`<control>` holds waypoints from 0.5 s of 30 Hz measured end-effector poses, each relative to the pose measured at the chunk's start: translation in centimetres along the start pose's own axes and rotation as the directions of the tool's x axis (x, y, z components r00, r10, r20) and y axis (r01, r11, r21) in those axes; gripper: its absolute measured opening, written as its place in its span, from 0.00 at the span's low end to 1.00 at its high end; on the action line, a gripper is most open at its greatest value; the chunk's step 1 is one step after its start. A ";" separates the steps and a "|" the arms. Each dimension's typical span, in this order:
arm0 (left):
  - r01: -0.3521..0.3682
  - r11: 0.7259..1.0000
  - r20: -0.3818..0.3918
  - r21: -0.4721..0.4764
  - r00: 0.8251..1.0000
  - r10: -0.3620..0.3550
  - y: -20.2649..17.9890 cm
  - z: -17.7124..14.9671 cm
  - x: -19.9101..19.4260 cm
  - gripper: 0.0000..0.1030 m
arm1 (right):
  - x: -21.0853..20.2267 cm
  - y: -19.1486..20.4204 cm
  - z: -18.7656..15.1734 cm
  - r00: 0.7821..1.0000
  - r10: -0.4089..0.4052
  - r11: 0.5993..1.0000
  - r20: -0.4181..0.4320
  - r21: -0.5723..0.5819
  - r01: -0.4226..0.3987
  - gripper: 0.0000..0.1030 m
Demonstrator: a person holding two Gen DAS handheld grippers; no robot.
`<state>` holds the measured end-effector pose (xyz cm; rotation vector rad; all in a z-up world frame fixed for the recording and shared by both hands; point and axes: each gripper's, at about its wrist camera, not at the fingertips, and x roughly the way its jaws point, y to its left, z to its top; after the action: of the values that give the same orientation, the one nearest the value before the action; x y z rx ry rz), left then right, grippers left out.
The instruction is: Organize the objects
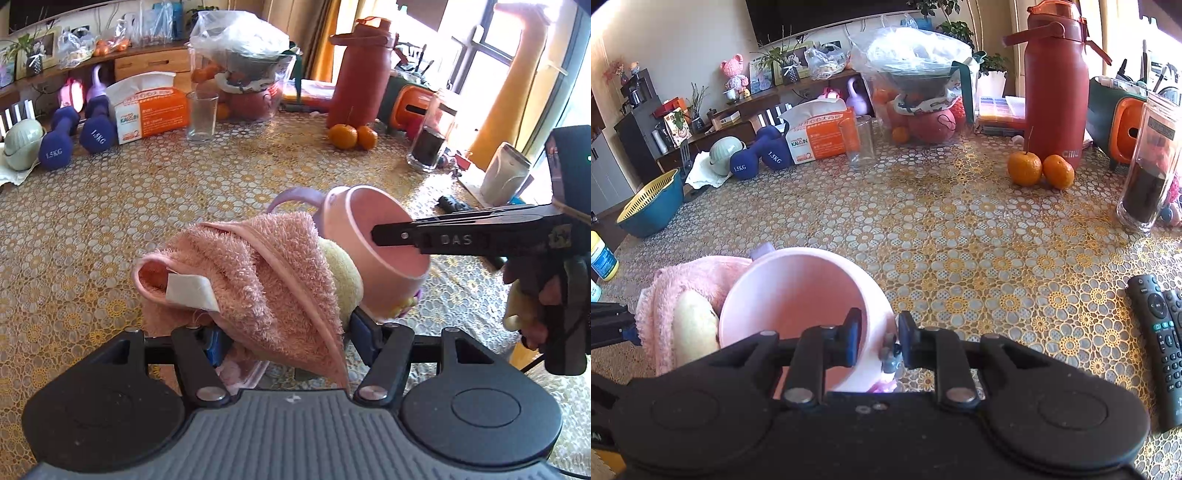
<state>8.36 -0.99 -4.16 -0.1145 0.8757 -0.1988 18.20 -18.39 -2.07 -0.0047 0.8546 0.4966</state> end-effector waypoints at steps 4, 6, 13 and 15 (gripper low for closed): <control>0.047 0.998 0.006 -0.035 0.999 -0.047 0.8 0.0 -0.8 0.62 | 0.1 -0.6 -0.2 1.000 0.003 1.000 -0.002 0.017 -0.003 0.20; 0.061 0.998 0.023 -0.008 0.998 -0.061 0.0 0.2 -1.4 0.62 | 0.1 -0.8 -0.3 1.000 0.010 0.999 -0.002 0.032 -0.010 0.20; 0.091 0.993 0.010 0.070 0.996 -0.092 -2.8 0.0 -0.6 0.62 | 0.0 -0.8 -0.4 1.000 0.009 0.999 -0.003 0.034 -0.009 0.20; 0.084 0.996 0.000 0.040 0.996 -0.085 -2.1 0.0 -0.1 0.62 | 0.0 -0.7 -0.4 1.000 0.005 0.999 -0.006 0.031 -0.005 0.20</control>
<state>8.06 -2.99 -3.71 -0.1142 0.8653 -0.2952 18.21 -19.13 -2.44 0.0247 0.8687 0.4879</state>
